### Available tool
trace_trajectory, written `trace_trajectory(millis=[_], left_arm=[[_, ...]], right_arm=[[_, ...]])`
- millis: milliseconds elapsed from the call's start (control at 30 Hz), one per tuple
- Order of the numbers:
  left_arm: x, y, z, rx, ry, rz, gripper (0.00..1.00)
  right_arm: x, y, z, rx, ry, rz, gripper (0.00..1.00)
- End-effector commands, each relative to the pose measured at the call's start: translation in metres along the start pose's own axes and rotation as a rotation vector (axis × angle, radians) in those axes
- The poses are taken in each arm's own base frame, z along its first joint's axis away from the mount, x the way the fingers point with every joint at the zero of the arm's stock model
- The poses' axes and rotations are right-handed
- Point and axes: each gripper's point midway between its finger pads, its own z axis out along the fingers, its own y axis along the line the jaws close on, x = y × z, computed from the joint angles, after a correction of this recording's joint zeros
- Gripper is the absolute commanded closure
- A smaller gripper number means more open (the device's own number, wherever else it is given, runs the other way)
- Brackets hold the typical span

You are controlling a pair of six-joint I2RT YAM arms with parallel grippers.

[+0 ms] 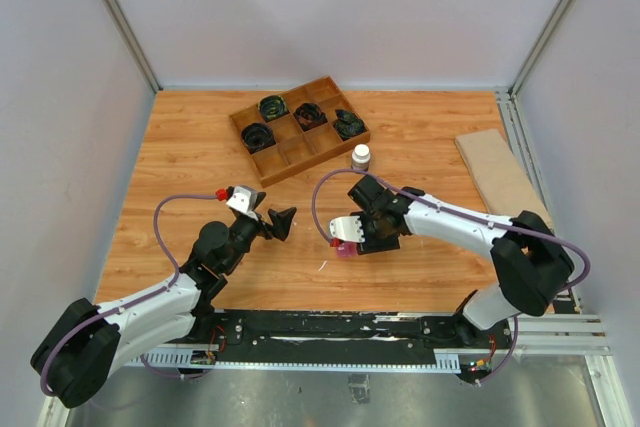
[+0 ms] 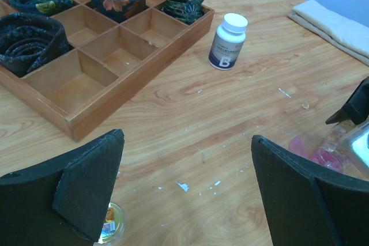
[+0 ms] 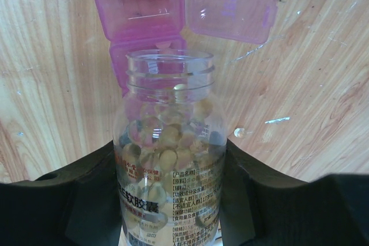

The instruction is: Sort the pills into containers

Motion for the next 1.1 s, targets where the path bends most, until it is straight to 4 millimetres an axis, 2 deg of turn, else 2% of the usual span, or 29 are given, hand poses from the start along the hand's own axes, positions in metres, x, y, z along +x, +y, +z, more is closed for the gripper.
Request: trace_trajectory(millis=[0,100,200,333,433,500,533,633,700,800,900,1000,1067], left_arm=[[-0.009,-0.002,0.001,0.005,-0.039,0.008,0.04],[-0.009,-0.002,0.001,0.004,-0.038,0.007,0.04],[-0.009,-0.002,0.000,0.005,-0.039,0.007,0.04],[-0.009,-0.002,0.001,0.005,-0.037,0.008,0.04],[-0.009,-0.002,0.000,0.005,-0.039,0.008,0.04],[-0.009,-0.002,0.001,0.005,-0.039,0.008,0.04],[-0.009,-0.002,0.001,0.006,-0.038,0.008,0.04],[-0.009,-0.002,0.000,0.005,-0.040,0.008,0.04],[-0.010,-0.002,0.000,0.005,-0.040,0.008,0.04],[-0.009,-0.002,0.000,0.005,-0.041,0.008,0.04],[-0.009,-0.002,0.000,0.004,-0.039,0.007,0.04],[-0.010,-0.002,0.000,0.007,-0.041,0.007,0.04],[-0.010,-0.002,0.000,0.005,-0.042,0.007,0.04]], right_arm=[[-0.009,-0.004,-0.009,0.032,-0.054,-0.005,0.99],[0.003,0.004,0.000,-0.028,0.018,0.000,1.00],[-0.007,0.000,-0.007,0.008,-0.027,-0.012,1.00],[-0.002,0.004,-0.002,-0.019,0.005,-0.016,0.99],[-0.012,0.002,-0.011,0.019,-0.071,-0.025,0.99],[0.001,0.002,0.000,0.003,0.009,-0.015,0.99],[0.001,0.005,-0.001,-0.030,0.019,-0.006,0.99],[-0.009,0.000,-0.006,0.020,-0.040,-0.020,0.99],[0.001,0.007,-0.001,-0.032,0.019,-0.016,0.99],[-0.012,-0.001,-0.010,0.029,-0.060,-0.023,0.99],[0.004,0.006,0.002,-0.038,0.034,-0.002,0.99],[-0.006,0.002,-0.004,-0.006,-0.020,-0.004,0.99],[-0.003,0.004,-0.003,-0.012,-0.006,-0.005,0.99]])
